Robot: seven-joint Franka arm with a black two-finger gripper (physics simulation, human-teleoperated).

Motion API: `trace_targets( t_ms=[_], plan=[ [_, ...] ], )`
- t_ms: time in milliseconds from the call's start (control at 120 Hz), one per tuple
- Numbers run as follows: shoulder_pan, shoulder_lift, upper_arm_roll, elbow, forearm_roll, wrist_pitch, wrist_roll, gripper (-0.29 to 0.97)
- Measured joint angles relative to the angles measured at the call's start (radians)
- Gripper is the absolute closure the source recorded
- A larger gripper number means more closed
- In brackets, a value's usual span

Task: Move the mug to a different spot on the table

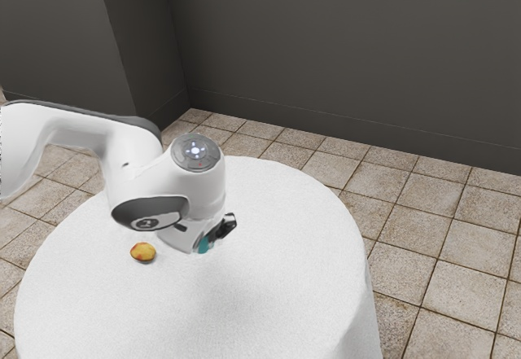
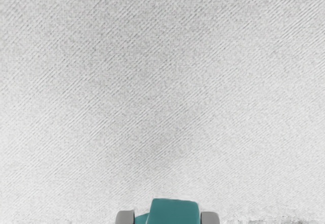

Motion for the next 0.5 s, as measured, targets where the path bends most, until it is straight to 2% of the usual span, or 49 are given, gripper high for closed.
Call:
trace_targets(
  t_ms=[258, 500],
  plan=[
    [0.063, 0.143, 0.005, 0.123, 0.082, 0.008, -0.05, 0.78],
    [0.117, 0.204, 0.009, 0.195, 0.141, 0.013, -0.086, 0.79]
  ],
)
